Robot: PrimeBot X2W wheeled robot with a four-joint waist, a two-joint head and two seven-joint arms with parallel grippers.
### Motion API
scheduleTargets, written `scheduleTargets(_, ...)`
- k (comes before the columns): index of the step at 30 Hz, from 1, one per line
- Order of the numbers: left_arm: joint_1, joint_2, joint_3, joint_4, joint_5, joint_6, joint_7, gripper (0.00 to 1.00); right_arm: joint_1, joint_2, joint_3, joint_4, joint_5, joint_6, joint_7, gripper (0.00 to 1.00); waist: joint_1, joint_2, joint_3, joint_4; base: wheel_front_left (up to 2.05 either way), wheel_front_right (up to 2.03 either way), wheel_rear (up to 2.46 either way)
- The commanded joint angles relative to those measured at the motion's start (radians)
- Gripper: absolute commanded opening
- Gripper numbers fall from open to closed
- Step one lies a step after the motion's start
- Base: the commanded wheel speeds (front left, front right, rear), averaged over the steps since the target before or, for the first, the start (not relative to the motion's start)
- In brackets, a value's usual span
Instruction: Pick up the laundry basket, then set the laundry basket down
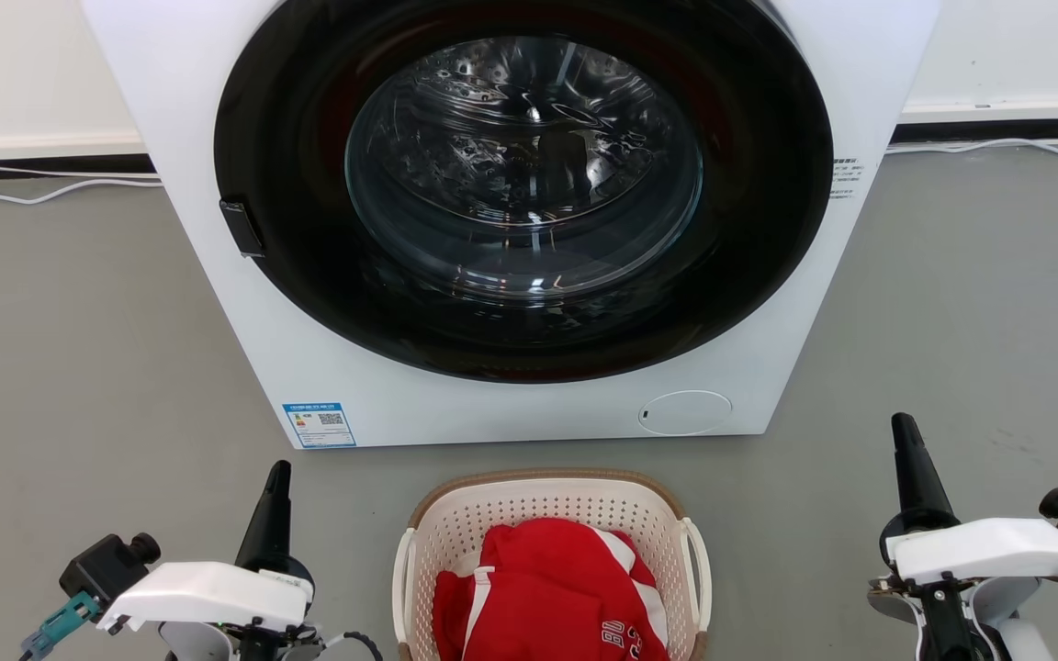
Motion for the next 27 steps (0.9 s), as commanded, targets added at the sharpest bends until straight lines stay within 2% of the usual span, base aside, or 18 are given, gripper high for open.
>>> scheduleTargets(1,-0.027,0.009,0.023,-0.031,-0.032,-0.013,0.009,0.00,-0.018,-0.004,0.006,-0.028,0.038,0.004,0.014,0.00,-0.0001,0.0000,-0.001,0.001,0.00,0.00,0.00)
scheduleTargets(27,-0.028,0.012,0.059,-0.034,-0.304,-0.022,0.086,0.00,-0.004,0.000,-0.013,-0.032,0.327,0.006,0.090,0.00,-0.0001,0.0000,-0.013,0.008,0.00,0.00,0.00)
